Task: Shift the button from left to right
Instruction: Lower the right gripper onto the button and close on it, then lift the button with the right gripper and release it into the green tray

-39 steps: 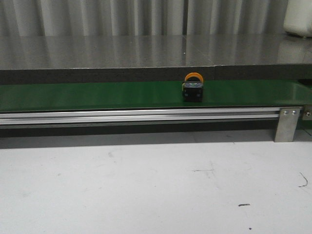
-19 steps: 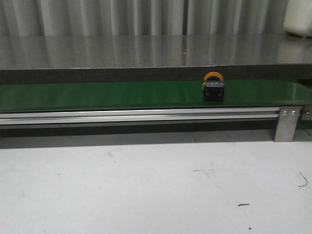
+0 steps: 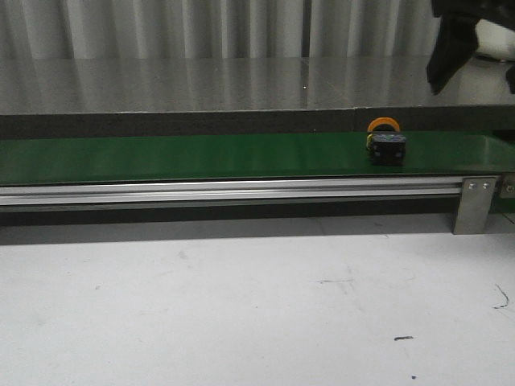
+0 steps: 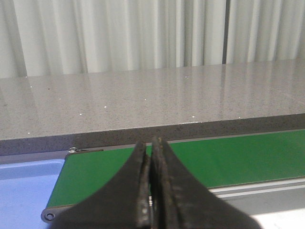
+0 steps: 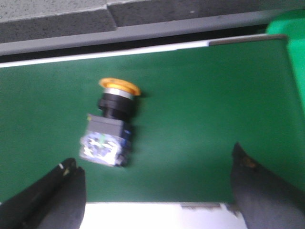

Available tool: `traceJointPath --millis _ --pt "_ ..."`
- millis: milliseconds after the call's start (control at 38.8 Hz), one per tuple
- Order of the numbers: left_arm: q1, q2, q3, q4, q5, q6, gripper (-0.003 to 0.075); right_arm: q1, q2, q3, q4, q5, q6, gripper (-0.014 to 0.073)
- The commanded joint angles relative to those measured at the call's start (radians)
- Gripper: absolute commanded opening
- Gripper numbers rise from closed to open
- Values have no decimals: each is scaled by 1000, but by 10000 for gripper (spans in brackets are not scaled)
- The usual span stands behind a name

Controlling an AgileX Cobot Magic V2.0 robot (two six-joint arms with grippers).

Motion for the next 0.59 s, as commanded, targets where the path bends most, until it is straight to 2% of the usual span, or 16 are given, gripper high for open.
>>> traceJointPath --millis 0,412,490,567 --pt "-7 9 -26 -12 -85 -10 -21 12 29 -88 9 -40 0 633" --pt "-7 9 -26 -12 -85 -10 -21 6 261 -238 9 0 0 629" --pt "-7 9 -26 -12 -85 -10 -21 6 277 -251 9 23 0 575" --pt "-7 9 -26 -12 -85 -10 -21 6 285 -258 9 38 0 449"
